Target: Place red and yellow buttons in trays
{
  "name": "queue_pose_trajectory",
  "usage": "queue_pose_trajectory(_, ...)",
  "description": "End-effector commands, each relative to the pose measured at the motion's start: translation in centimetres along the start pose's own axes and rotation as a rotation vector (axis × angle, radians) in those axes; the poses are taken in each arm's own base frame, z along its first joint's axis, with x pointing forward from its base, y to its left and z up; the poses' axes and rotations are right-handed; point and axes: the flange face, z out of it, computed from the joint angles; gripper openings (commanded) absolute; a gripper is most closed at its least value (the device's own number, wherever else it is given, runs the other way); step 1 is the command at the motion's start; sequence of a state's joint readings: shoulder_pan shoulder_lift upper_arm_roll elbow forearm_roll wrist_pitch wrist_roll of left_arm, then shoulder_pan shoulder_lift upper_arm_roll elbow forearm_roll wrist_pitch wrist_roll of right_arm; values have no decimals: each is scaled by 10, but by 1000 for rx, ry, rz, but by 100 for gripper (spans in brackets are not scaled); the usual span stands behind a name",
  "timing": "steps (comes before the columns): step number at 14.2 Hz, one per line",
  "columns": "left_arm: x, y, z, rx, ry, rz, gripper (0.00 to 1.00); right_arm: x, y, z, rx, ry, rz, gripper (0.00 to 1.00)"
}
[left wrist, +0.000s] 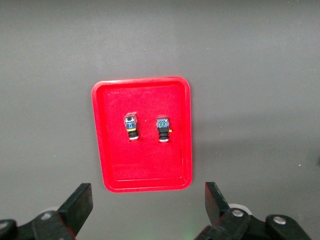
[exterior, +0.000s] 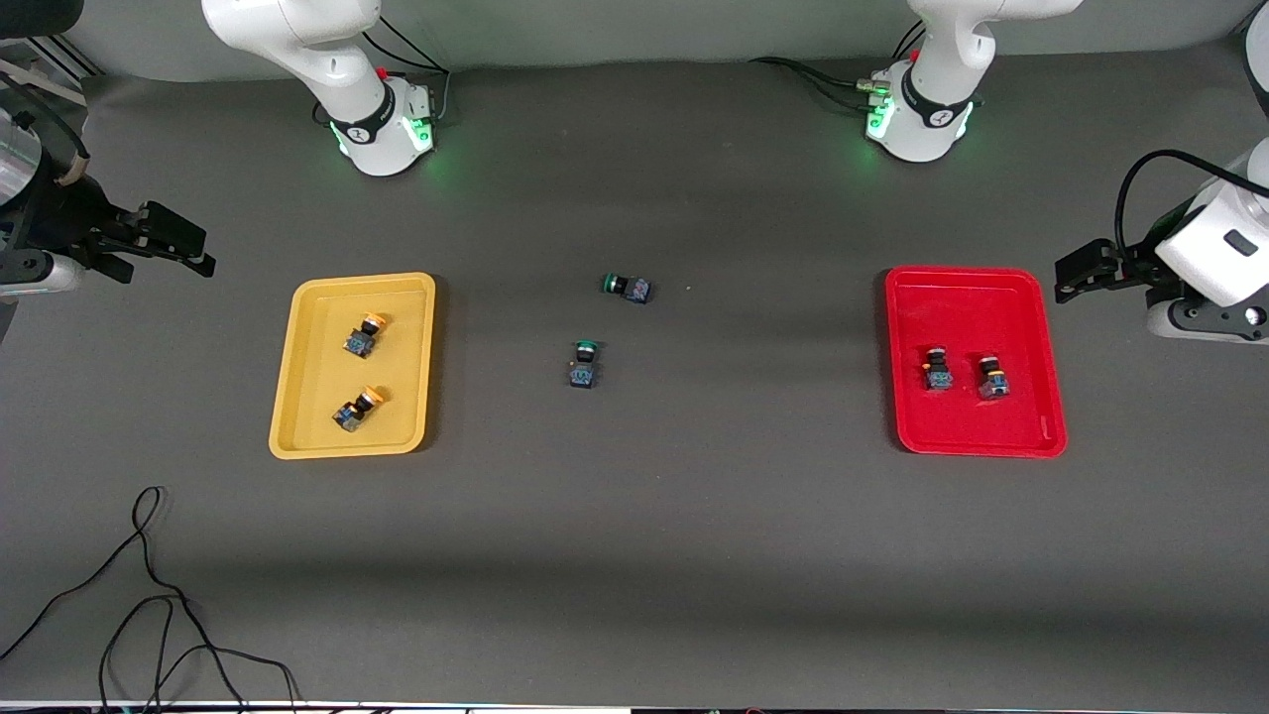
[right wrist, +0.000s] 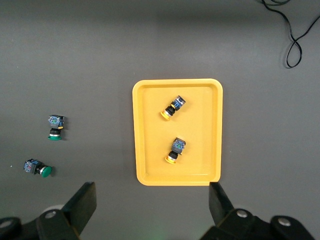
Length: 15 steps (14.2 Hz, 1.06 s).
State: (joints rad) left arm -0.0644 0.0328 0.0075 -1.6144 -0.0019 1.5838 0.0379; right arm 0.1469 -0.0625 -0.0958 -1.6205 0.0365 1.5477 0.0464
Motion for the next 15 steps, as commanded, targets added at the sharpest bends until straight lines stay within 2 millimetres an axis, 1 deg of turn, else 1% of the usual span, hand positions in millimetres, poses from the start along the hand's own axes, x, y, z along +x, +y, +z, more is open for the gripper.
queue_pose_trajectory(1,-1,1,-4,-7,-5,-12,100,1,0,-5,-20,8,-12,100)
queue_pose_trajectory(2,-1,0,-3,-4,-9,-12,100,3,0,-1,-21,0,-12,100)
queue_pose_trajectory(5,-3,-1,-6,-1,-4,-17,100,4,1,0,-21,2,-10,100)
queue_pose_trajectory(15,-2,-1,-4,-1,-6,-20,100,4,3,1,-21,-3,-9,100)
